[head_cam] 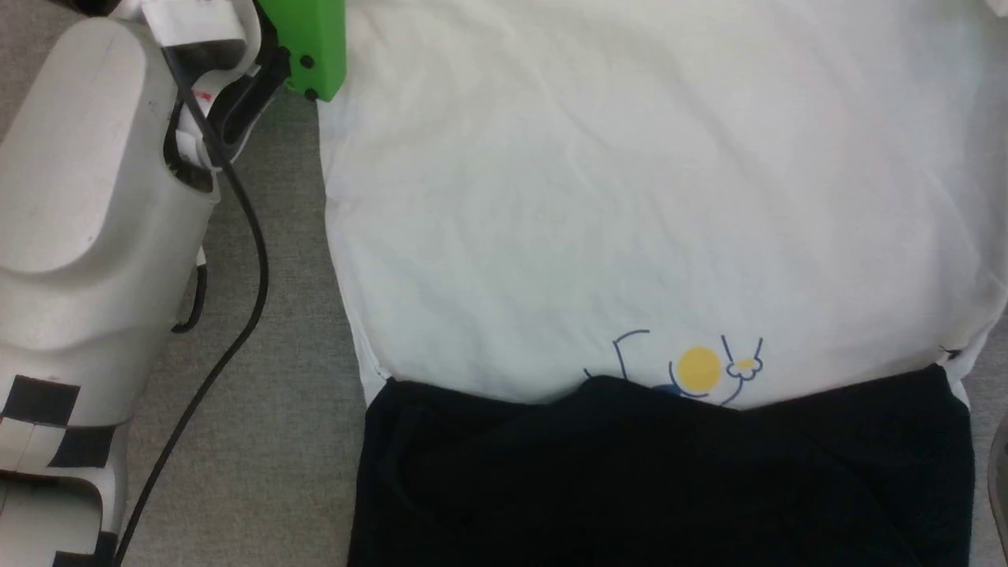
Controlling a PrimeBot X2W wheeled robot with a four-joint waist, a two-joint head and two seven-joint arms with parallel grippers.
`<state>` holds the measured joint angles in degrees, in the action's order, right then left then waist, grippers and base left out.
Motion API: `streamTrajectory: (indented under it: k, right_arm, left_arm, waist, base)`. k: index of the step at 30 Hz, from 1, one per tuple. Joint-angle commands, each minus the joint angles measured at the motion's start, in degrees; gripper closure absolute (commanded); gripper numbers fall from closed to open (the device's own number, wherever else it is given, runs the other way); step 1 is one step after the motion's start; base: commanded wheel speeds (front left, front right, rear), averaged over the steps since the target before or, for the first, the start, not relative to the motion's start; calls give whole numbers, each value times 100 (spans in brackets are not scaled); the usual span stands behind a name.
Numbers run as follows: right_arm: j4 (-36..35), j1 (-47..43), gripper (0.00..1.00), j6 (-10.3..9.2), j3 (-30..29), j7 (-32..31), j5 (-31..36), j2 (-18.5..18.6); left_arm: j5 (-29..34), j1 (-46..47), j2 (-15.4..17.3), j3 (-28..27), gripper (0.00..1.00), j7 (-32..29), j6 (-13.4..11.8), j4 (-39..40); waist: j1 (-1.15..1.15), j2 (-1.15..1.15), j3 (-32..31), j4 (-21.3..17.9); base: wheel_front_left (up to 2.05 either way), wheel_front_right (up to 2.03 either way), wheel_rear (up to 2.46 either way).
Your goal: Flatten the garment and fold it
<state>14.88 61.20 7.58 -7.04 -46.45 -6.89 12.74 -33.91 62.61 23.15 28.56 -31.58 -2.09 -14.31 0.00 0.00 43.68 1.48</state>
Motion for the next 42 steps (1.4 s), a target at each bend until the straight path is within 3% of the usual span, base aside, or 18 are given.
streamTrajectory:
  k: [1,2,3,4,14,24,29,34,42]
  right_arm:
    - [60,-62,34,-9,27,3,113,21]
    - [89,-81,53,-9,51,31,163,44]
    - [119,-102,85,-9,97,88,221,81]
    - [146,-119,100,-9,140,133,262,116]
    - [228,-70,100,-9,-229,977,214,145]
    - [-190,-803,100,-9,-357,1760,-373,247]
    - [-857,-1766,100,-9,-205,1981,-823,273]
    - [-1660,-2942,100,-9,-256,1990,-1242,214]
    - [-2920,-4910,100,-9,-405,1999,-1540,-163]
  left_arm:
    - [8,-38,-40,75,100,-18,16,-159]
    - [5,-25,-49,81,100,-6,24,-179]
    - [0,-9,-60,86,100,8,33,-207]
    - [-3,3,-67,86,100,26,40,-230]
    - [-47,133,-179,-281,100,1198,76,-382]
    - [-228,-558,-149,-521,100,2448,356,-151]
    - [-402,-1482,13,-582,100,2826,456,497]
    - [-513,-2635,227,-553,100,2978,389,1353]
    - [-299,-4609,689,-339,100,3152,11,2626]
  waist:
    - [0,0,66,63]
    - [0,0,75,71]
    - [0,0,81,78]
    - [0,0,81,82]
    - [0,0,-269,100]
    - [0,0,-1285,152]
    - [0,0,-1919,163]
    - [0,0,-2466,237]
    - [0,0,-3143,308]
  base:
    - [0,0,0]
    - [0,0,0]
    - [0,0,0]
    - [0,0,0]
    - [0,0,0]
    - [0,0,0]
    - [0,0,0]
    - [0,0,0]
    - [0,0,0]
